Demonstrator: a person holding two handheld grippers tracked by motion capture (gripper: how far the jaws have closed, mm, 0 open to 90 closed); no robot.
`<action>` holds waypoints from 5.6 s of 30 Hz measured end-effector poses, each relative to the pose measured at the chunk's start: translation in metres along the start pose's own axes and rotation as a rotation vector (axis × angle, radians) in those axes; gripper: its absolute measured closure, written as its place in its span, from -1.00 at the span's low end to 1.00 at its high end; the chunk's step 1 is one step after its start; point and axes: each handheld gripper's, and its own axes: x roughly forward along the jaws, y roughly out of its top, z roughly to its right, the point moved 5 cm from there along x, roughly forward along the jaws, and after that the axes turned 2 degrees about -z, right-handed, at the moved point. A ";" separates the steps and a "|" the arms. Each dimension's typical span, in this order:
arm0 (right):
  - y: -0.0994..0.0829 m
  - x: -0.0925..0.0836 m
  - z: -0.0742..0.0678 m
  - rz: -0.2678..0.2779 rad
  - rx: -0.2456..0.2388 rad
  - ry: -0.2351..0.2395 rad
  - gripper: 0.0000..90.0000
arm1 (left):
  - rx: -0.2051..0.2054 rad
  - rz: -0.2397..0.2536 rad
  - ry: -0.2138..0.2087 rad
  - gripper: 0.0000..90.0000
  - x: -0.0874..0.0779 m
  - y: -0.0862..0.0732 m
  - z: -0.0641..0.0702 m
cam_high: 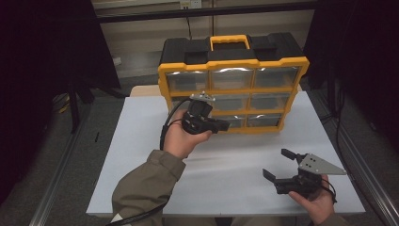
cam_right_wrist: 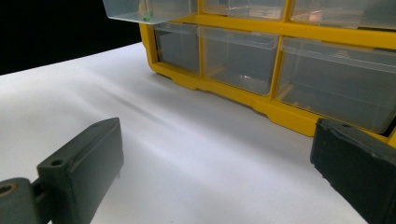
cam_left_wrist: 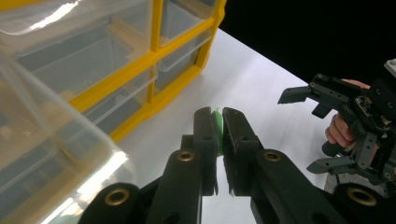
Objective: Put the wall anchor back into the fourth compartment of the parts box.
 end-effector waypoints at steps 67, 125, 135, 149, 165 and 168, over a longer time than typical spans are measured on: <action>0.000 0.001 0.000 -0.004 -0.001 -0.001 -0.94 | -0.091 0.050 0.200 0.87 -0.057 0.009 -0.060; 0.000 0.001 -0.001 -0.004 -0.001 0.002 -0.94 | 0.018 0.136 0.144 -0.60 -0.028 0.028 -0.020; 0.000 0.001 0.000 -0.003 -0.001 0.000 -0.94 | 0.045 0.119 0.111 -0.63 -0.013 0.030 -0.008; 0.000 0.001 0.000 -0.003 -0.001 0.003 -0.94 | 0.075 0.109 0.077 -0.71 0.001 0.029 0.006; 0.000 0.000 -0.001 -0.002 -0.002 0.005 -0.94 | 0.082 0.096 0.049 -0.71 0.015 0.020 0.014; 0.000 0.000 -0.001 -0.002 -0.001 0.004 -0.94 | 0.080 0.105 0.039 -0.71 0.017 0.017 0.015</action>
